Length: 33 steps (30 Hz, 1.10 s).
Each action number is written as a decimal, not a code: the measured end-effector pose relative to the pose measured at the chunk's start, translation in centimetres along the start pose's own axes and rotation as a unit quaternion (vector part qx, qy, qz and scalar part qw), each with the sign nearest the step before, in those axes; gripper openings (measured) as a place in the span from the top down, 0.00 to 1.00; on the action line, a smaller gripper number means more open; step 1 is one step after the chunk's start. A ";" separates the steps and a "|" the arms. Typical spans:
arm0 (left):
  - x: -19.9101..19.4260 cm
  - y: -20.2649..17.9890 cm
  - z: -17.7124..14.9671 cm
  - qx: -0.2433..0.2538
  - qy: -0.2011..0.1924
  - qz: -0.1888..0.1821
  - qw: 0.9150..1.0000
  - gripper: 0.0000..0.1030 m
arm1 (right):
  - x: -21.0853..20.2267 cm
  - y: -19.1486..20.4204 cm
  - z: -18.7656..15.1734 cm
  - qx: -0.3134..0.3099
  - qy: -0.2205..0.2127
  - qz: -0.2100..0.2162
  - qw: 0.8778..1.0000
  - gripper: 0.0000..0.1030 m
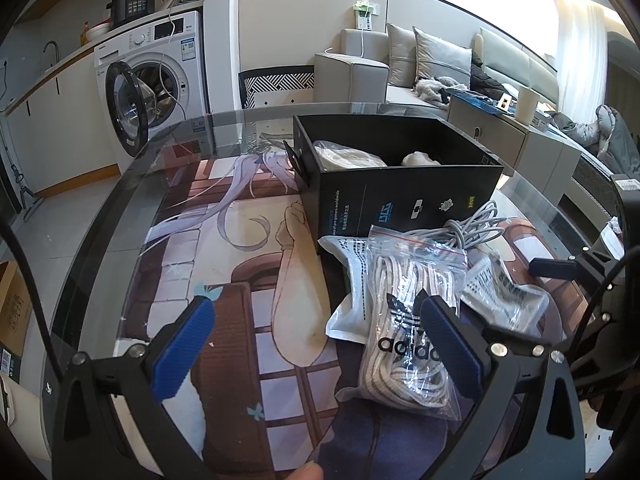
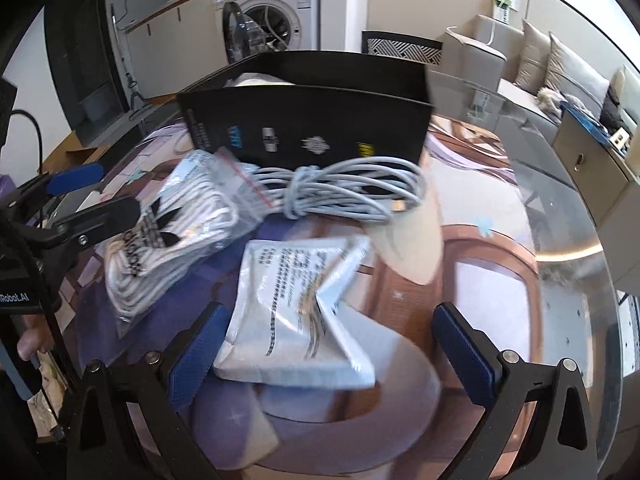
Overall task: Organize soft objects
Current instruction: 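Close the left gripper on the adidas lace bag while the right gripper grasps the white packet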
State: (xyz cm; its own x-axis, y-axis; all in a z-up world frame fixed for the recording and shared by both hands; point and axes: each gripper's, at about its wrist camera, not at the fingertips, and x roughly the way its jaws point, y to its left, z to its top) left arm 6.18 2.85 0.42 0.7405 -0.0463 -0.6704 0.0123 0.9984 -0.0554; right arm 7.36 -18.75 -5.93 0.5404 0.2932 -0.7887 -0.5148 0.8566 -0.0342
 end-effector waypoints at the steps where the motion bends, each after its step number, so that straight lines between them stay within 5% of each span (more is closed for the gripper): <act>1: 0.0 0.0 0.0 0.000 0.000 -0.001 1.000 0.00 | 0.0 0.0 0.0 -0.002 0.001 0.000 1.000 0.01; 6: 0.1 -0.3 0.0 0.002 0.004 -0.002 1.000 0.00 | 0.2 0.2 0.3 -0.014 -0.003 0.008 1.000 0.03; 11: 0.2 -0.5 0.0 0.007 0.007 -0.005 1.000 0.00 | -0.5 0.7 0.3 -0.032 -0.019 0.028 0.999 0.40; 13: 0.3 -0.6 -0.1 0.008 0.011 -0.006 1.000 0.00 | -0.8 0.5 0.0 -0.032 -0.023 0.032 0.999 0.45; 30: 1.1 -3.3 -0.4 0.044 0.046 -0.052 0.997 0.02 | -2.0 -0.2 -0.9 -0.022 -0.045 0.052 0.997 0.59; 33: 1.1 -3.7 -0.5 0.052 0.048 -0.067 0.995 0.18 | -2.1 -0.4 -1.0 -0.018 -0.046 0.053 0.997 0.64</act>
State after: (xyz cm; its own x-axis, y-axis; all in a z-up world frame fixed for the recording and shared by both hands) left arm 6.58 -0.90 -0.51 0.6596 -0.1782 -0.7301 0.1804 0.9806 -0.0764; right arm 5.75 -20.11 -4.82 0.5388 0.4210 -0.7297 -0.5949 0.8035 0.0243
